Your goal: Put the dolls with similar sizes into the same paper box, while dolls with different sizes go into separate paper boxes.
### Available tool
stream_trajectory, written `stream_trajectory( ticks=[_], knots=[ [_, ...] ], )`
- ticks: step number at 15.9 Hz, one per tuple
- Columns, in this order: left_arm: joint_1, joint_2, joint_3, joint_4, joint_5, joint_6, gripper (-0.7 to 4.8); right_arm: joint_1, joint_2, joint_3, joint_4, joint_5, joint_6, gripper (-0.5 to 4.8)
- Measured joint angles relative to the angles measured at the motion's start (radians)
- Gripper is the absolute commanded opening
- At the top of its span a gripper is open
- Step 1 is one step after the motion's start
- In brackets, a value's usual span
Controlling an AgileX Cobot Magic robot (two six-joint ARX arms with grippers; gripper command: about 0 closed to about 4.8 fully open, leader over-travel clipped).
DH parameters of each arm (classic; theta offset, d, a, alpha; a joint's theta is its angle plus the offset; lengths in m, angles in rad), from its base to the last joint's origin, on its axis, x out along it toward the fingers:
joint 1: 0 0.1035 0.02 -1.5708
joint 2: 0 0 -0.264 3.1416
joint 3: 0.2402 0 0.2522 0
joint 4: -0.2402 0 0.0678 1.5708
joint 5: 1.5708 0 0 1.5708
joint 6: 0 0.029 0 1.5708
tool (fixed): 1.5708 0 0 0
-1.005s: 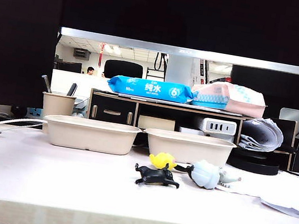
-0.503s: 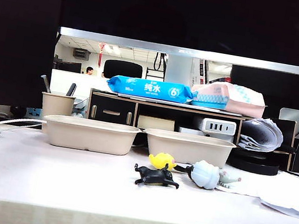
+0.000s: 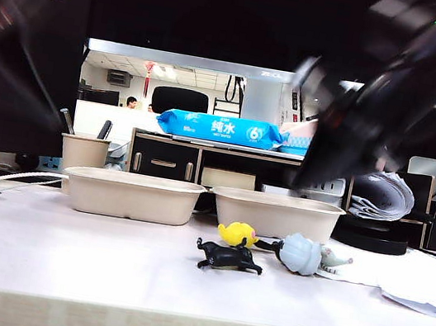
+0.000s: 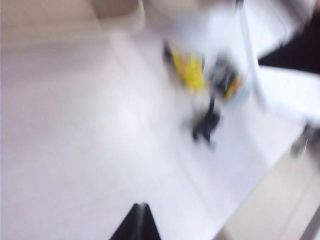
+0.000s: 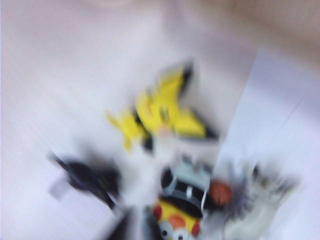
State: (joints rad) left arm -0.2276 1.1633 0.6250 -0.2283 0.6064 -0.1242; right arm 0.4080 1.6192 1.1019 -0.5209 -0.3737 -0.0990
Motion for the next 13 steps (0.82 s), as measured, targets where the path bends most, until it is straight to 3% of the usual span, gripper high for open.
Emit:
stream_trajectory(
  ticks=[3, 5, 8, 13],
  knots=[
    [-0.077, 0.066, 0.023, -0.02, -0.008, 0.018, 0.01, 0.048, 0.051, 0.023, -0.074, 0.082, -0.043, 2.53],
    [-0.083, 0.07, 0.034, -0.008, -0.011, 0.019, 0.3, 0.053, 0.092, 0.023, -0.045, 0.14, -0.059, 2.53],
    [-0.083, 0.07, 0.041, 0.0, -0.011, 0.019, 0.3, 0.049, 0.123, 0.023, -0.012, 0.172, -0.06, 2.47],
    [-0.083, 0.07, 0.042, 0.008, -0.008, 0.019, 0.3, 0.05, 0.158, 0.023, 0.037, 0.172, -0.064, 0.32]
  ],
)
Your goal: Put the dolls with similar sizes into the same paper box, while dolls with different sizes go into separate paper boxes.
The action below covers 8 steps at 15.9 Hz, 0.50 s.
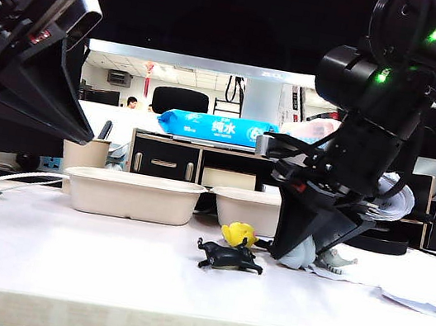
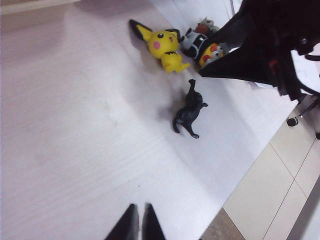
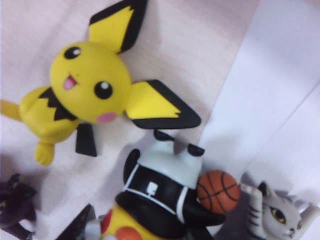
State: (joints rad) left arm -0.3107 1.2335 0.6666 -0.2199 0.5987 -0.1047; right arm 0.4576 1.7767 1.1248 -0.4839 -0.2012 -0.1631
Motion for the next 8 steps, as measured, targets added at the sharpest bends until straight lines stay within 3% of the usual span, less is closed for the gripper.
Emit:
stream_trajectory(
  ticks=[3, 6, 8],
  knots=[
    [0.0, 0.0, 0.0, 0.0, -0.001, 0.006, 0.3, 0.0, 0.004, 0.041, -0.016, -0.019, 0.01, 0.3],
    [0.0, 0.0, 0.0, 0.003, -0.001, 0.011, 0.3, 0.005, -0.021, 0.195, -0.036, -0.146, 0.052, 0.31],
    [0.0, 0.0, 0.0, 0.008, -0.002, 0.011, 0.3, 0.024, -0.01, 0.266, 0.013, -0.177, 0.056, 0.32]
  ],
)
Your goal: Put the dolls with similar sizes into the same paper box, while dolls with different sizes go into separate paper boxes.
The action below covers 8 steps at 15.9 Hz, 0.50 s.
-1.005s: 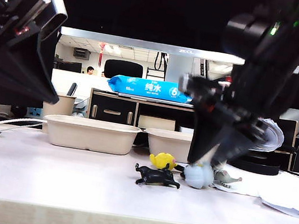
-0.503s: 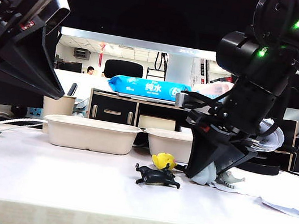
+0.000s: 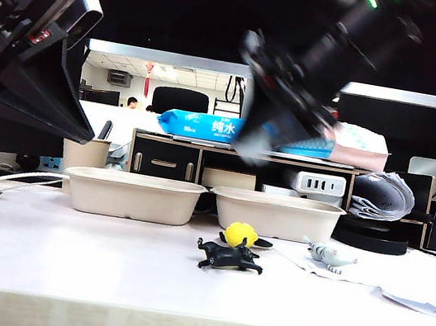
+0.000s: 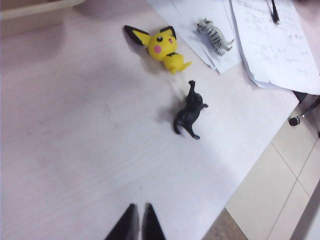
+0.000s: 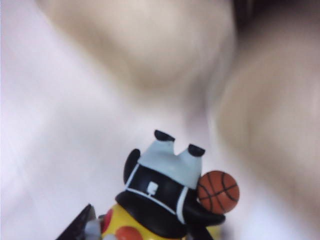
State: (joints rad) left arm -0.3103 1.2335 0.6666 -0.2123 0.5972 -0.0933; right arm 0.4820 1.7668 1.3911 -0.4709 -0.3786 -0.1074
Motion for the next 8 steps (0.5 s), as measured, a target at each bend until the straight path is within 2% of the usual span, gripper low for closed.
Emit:
stream_trajectory(
  ticks=[1, 2, 3, 4, 5, 7, 8],
  knots=[
    [0.0, 0.0, 0.0, 0.007, -0.001, 0.0, 0.3, 0.019, 0.042, 0.05, 0.047, -0.019, 0.006, 0.38],
    [0.0, 0.0, 0.0, 0.015, -0.002, 0.0, 0.3, 0.042, 0.102, 0.116, 0.068, -0.034, 0.017, 1.01],
    [0.0, 0.0, 0.0, 0.03, -0.003, 0.0, 0.3, 0.079, 0.202, 0.227, 0.058, -0.037, 0.025, 2.31],
    [0.0, 0.0, 0.0, 0.045, -0.004, 0.0, 0.3, 0.105, 0.279, 0.318, 0.046, -0.037, 0.025, 2.83],
    [0.0, 0.0, 0.0, 0.055, -0.004, 0.0, 0.3, 0.113, 0.319, 0.365, 0.045, -0.037, 0.024, 3.12],
    [0.0, 0.0, 0.0, 0.074, -0.007, 0.0, 0.3, 0.122, 0.381, 0.463, -0.019, -0.016, 0.03, 3.12],
    [0.0, 0.001, 0.0, 0.1, -0.034, 0.0, 0.3, 0.117, 0.377, 0.508, -0.09, 0.033, 0.028, 3.12]
  ],
)
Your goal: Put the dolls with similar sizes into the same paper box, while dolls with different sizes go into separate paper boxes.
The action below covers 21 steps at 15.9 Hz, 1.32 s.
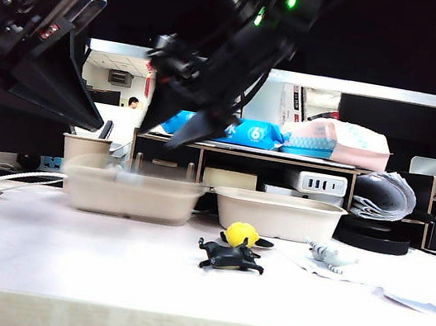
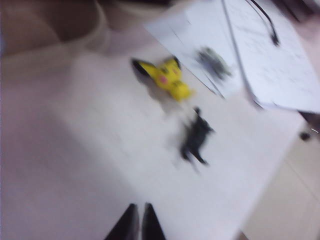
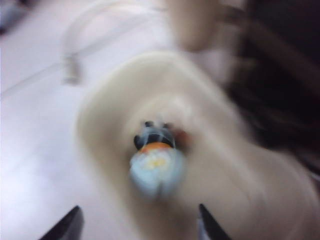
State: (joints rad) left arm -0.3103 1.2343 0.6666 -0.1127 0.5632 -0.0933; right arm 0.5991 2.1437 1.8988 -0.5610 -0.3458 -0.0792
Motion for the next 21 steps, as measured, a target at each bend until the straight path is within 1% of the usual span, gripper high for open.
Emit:
stream_trajectory(
  ticks=[1, 2, 3, 4, 5, 7, 9, 10, 11, 13, 14, 15, 16, 19, 21],
  knots=[
    [0.0, 0.01, 0.0, 0.041, -0.008, 0.0, 0.3, -0.011, -0.012, 0.03, -0.07, 0.031, 0.0, 3.11],
    [-0.001, 0.021, 0.002, 0.066, -0.008, -0.001, 0.3, -0.016, -0.02, 0.041, -0.105, 0.036, -0.003, 3.11],
    [-0.002, 0.075, 0.014, 0.134, -0.005, -0.013, 0.32, -0.036, -0.048, 0.043, -0.186, 0.039, -0.021, 3.11],
    [-0.003, 0.134, 0.045, 0.147, 0.003, -0.016, 1.35, -0.05, -0.065, 0.043, -0.245, 0.048, -0.029, 3.11],
    [-0.024, 0.241, 0.115, 0.151, 0.017, -0.02, 2.01, -0.073, -0.091, 0.042, -0.333, 0.087, -0.054, 3.11],
    [-0.087, 0.378, 0.232, 0.125, 0.027, -0.008, 3.29, -0.103, -0.125, 0.042, -0.422, 0.146, -0.078, 3.11],
    [-0.156, 0.512, 0.372, 0.109, -0.021, 0.005, 4.3, -0.137, -0.14, 0.043, -0.482, 0.169, -0.08, 3.11],
    [-0.192, 0.584, 0.462, 0.063, -0.076, 0.011, 4.71, -0.163, -0.142, 0.035, -0.545, 0.177, -0.09, 3.11],
    [-0.213, 0.618, 0.51, 0.03, -0.105, 0.011, 4.77, -0.173, -0.154, 0.009, -0.567, 0.196, -0.095, 3.11],
    [-0.227, 0.666, 0.594, -0.066, -0.12, 0.013, 4.79, -0.196, -0.171, -0.048, -0.592, 0.249, -0.099, 3.12],
    [-0.23, 0.69, 0.634, -0.123, -0.139, 0.018, 4.79, -0.214, -0.172, -0.088, -0.609, 0.256, -0.099, 3.12],
    [-0.232, 0.712, 0.661, -0.189, -0.185, 0.043, 4.79, -0.239, -0.172, -0.152, -0.621, 0.261, -0.098, 3.12],
    [-0.232, 0.73, 0.672, -0.214, -0.202, 0.053, 4.79, -0.25, -0.174, -0.184, -0.62, 0.268, -0.098, 3.12],
    [-0.238, 0.752, 0.679, -0.221, -0.204, 0.056, 4.79, -0.242, -0.184, -0.244, -0.594, 0.263, -0.087, 3.11],
    [-0.246, 0.763, 0.679, -0.196, -0.204, 0.059, 4.79, -0.243, -0.182, -0.285, -0.53, 0.263, -0.074, 3.11]
  ],
)
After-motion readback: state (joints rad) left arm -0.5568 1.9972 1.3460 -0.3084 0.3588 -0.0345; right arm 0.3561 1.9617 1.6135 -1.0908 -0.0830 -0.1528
